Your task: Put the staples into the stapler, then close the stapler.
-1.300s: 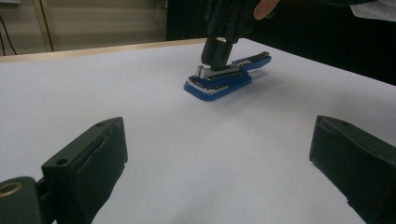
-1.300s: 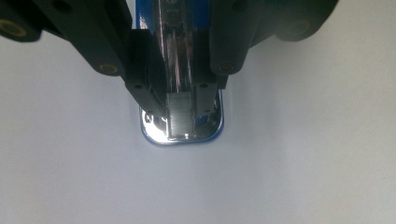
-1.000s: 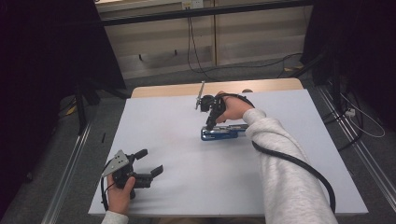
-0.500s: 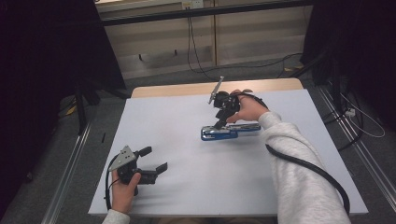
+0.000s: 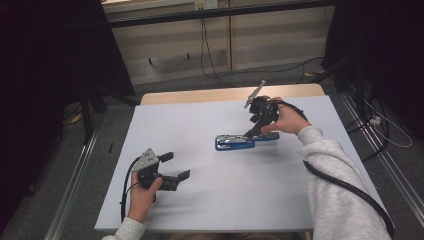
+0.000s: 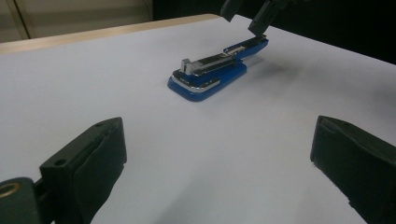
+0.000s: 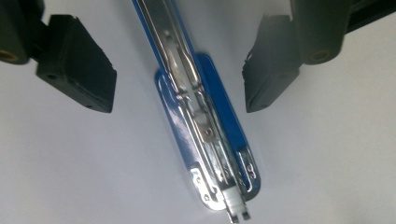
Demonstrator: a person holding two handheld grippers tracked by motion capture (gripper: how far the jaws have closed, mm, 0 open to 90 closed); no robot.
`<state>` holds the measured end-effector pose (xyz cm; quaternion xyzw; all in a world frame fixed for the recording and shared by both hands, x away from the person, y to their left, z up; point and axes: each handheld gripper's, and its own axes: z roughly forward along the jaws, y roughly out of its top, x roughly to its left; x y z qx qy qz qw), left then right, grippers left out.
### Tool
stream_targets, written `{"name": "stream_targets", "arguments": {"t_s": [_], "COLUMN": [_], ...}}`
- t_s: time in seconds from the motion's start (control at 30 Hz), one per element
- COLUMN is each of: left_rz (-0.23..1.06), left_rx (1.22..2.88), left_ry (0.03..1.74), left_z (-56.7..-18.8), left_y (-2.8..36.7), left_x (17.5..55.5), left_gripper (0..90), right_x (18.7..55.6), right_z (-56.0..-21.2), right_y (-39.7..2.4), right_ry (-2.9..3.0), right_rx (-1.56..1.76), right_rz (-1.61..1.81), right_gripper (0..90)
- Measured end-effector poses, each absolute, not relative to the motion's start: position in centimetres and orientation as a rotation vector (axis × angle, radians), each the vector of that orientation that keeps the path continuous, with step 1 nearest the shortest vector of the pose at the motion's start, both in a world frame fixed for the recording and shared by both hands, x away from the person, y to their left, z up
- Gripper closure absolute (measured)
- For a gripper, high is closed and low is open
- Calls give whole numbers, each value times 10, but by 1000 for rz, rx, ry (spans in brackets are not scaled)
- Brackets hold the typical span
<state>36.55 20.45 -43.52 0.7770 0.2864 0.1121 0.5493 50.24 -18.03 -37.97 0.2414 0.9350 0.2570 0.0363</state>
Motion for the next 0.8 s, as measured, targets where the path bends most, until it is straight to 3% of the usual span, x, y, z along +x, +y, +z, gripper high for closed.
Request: {"name": "stream_targets", "arguments": {"t_s": [0.23, 0.53, 0.57, 0.63, 0.67, 0.73, 0.77, 0.8], "left_rz": [247, 274, 278, 281, 271, 277, 298, 298], "left_rx": [1855, 1874, 1879, 1882, 1896, 1907, 1930, 1930], "left_ry": [696, 782, 787, 805, 823, 835, 836, 836], "left_z": [-434, -435, -435, -436, -437, -437, -438, -438], "left_y": [191, 170, 168, 164, 160, 157, 151, 151], "left_x": [375, 394, 397, 401, 405, 407, 410, 410], "left_gripper": [30, 30, 67, 97, 209, 304, 401, 470], "right_x": [493, 476, 470, 467, 461, 458, 452, 452], "right_z": [-384, -394, -397, -398, -401, -402, -403, -403], "right_y": [-204, -234, -240, -244, -251, -255, -262, -262], "right_ry": [2787, 2632, 2603, 2587, 2558, 2540, 2517, 2517], "right_rx": [829, 978, 990, 1010, 1029, 1043, 1061, 1061], "right_rz": [849, 946, 930, 914, 922, 930, 923, 923], "right_gripper": [148, 172, 223, 243, 315, 365, 477, 477]}}
